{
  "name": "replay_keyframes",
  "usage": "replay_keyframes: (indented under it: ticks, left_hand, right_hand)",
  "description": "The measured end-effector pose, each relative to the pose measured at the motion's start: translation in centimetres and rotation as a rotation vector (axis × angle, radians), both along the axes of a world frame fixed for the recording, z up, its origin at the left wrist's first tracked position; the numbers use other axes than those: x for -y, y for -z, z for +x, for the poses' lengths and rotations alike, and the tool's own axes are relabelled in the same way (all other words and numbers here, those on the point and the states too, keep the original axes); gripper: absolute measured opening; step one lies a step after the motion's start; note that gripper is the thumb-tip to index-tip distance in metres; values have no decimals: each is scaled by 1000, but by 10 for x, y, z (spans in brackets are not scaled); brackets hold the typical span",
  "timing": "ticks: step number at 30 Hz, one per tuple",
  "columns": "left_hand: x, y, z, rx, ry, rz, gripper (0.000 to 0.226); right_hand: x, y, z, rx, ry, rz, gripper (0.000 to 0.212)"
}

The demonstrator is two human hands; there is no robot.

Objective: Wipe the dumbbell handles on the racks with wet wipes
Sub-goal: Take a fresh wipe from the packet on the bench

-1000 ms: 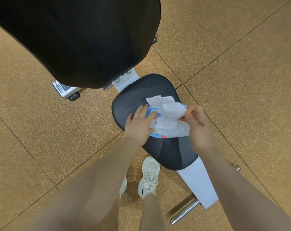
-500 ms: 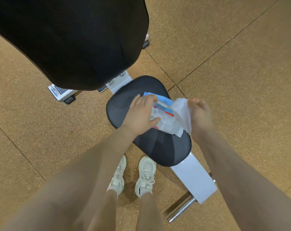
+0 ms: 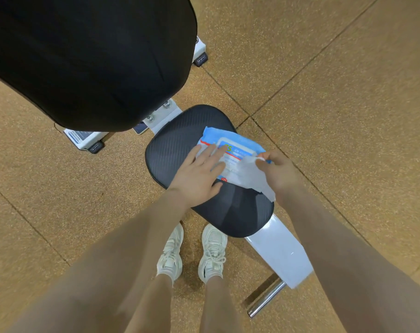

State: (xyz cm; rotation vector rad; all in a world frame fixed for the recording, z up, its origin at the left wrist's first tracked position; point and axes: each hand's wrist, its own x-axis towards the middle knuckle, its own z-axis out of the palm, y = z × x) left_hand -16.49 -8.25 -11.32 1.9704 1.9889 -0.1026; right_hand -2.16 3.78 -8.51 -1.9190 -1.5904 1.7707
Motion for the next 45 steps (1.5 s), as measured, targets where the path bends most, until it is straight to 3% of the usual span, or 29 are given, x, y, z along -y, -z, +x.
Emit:
replay_keyframes:
  ticks: [6,13,18,22,24,26,28,30,31,34,36,40,45]
  left_hand:
    - [20,4,-8,41,-20,-33,45]
    - [40,3,-3,98,-72,-118,64]
    - [18,-3,13,137,-283,-331,68]
    - [0,-9,11,224,-364,-480,58]
    - [-12,-27,3,350,-410,-543,53]
    - [-24,-61,-7,559,-594,-461,52]
    - [-37,-112,-14,958,-956,-356,46]
    - [-49,-171,-21,1289,-1102,-361,39]
    - [-52,-199,-24,1299,-1021,-391,38]
    - [-60,-274,-24,1058,-703,-337,24]
    - [-59,-312,-15,1004,-579,-329,15]
    - [-53,-362,9,954,-443,-426,12]
    - [-54,-387,40,1007,-428,-404,12]
  right_hand:
    - [19,12,-18,-32,-304,11,15]
    - [27,8,-41,-107,-447,22,29]
    - [21,6,-42,-78,-269,219,19]
    - [21,-9,-36,-58,-199,78,23]
    - [22,-28,-32,-110,-89,-93,26]
    - [21,-53,-27,-181,16,-202,26]
    - [21,-87,-23,-234,56,-243,24]
    - [20,-126,-22,-228,36,-245,25]
    - [18,-147,-22,-225,18,-252,25]
    - [10,-213,-16,-336,29,-346,6]
    - [10,-252,-3,-377,24,-380,15]
    - [14,-314,31,-447,111,-393,27]
    - [23,-361,64,-437,105,-318,3]
